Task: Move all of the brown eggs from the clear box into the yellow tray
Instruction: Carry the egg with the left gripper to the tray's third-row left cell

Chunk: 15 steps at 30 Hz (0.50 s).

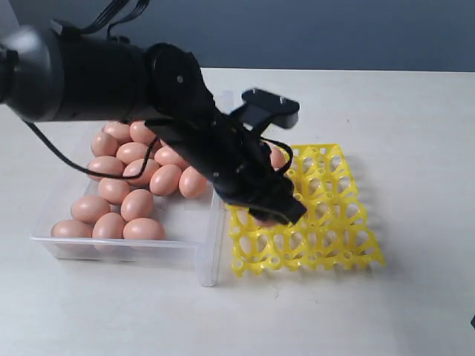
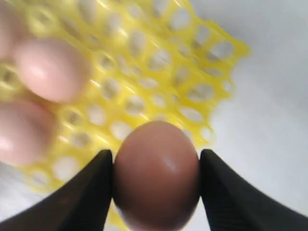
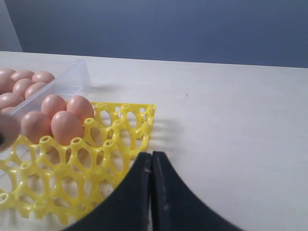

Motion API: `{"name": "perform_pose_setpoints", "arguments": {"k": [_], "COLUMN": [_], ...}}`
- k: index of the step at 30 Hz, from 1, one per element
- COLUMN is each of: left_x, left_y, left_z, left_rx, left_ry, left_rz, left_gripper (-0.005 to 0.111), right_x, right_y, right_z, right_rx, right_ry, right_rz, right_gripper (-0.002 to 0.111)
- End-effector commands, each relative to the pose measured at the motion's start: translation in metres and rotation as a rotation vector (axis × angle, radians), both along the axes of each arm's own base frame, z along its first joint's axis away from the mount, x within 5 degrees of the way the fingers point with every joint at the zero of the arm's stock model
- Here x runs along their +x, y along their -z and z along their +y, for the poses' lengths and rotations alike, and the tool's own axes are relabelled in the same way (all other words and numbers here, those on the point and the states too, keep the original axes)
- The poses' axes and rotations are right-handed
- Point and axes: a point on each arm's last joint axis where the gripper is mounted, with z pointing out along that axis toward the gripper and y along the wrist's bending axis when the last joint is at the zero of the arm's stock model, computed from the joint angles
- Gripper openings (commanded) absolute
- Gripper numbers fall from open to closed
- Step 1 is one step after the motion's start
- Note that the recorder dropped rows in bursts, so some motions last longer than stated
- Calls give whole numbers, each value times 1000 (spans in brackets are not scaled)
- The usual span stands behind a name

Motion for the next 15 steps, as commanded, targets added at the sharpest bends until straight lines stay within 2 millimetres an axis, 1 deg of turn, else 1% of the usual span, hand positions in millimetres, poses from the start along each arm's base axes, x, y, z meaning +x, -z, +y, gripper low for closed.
{"name": "perform_pose_setpoints", "arguments": {"k": [1,3,6,8,10,13,15], "left_x": [22,18,1,-11,-27,-49,-61], "left_y": [-29,-32,-35,-38,-33,-14,-2], "left_z": [-8,-19,-34,-35,-29,-6,5], "left_rx": [-27,-89,-217,-317,-385,-494,-548], "left_ry": [-104,-100,-101,-143,-166,-242,-205], "left_rz": [-345,-451,-606,-686,-775,-818,-837], "left_gripper": [0,0,0,0,0,0,0], "right_x": [0,0,0,0,0,0,0], "right_y": [-2,-2,-2,-2,-2,-2,-2], "right_z": [0,0,0,0,0,0,0], "right_rx": [2,2,2,2,2,2,2], "right_ry": [-1,-1,-1,-1,-1,-1,-1], "right_rz": [-15,-15,-15,-15,-15,-15,-15], "right_gripper": [1,1,1,1,1,1,1]}}
